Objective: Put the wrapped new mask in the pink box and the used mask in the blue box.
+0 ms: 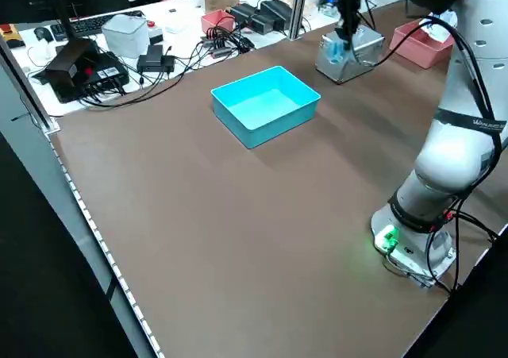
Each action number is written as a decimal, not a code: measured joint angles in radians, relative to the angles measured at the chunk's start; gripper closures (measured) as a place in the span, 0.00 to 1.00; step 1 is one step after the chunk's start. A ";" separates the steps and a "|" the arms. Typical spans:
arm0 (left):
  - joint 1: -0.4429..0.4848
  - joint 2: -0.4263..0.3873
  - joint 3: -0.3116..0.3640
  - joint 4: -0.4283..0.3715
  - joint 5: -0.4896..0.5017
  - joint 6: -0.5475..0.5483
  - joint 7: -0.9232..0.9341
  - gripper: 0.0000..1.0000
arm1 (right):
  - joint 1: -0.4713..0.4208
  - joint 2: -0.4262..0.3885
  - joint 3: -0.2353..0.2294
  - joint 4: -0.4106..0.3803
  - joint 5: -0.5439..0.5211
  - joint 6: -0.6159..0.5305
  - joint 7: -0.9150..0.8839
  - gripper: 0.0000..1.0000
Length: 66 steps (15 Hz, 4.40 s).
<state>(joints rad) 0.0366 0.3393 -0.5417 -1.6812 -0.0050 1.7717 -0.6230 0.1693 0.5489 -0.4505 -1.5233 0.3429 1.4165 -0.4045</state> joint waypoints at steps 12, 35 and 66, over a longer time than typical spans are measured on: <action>0.410 0.000 0.007 0.102 0.004 -0.026 0.537 0.98 | 0.005 0.111 0.015 0.069 0.000 0.021 0.001 0.23; 0.437 0.148 0.010 0.149 0.088 -0.026 0.600 0.98 | -0.057 -0.306 0.182 0.260 -0.227 -0.112 0.182 0.01; 0.456 0.198 0.011 0.145 0.125 -0.023 0.600 0.00 | -0.147 -0.650 0.326 -0.123 -0.297 0.087 0.228 0.01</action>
<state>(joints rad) 0.4926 0.5369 -0.5306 -1.5363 0.1203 1.7487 -0.0228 0.0220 -0.1012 -0.1243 -1.6464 0.0455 1.5032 -0.1763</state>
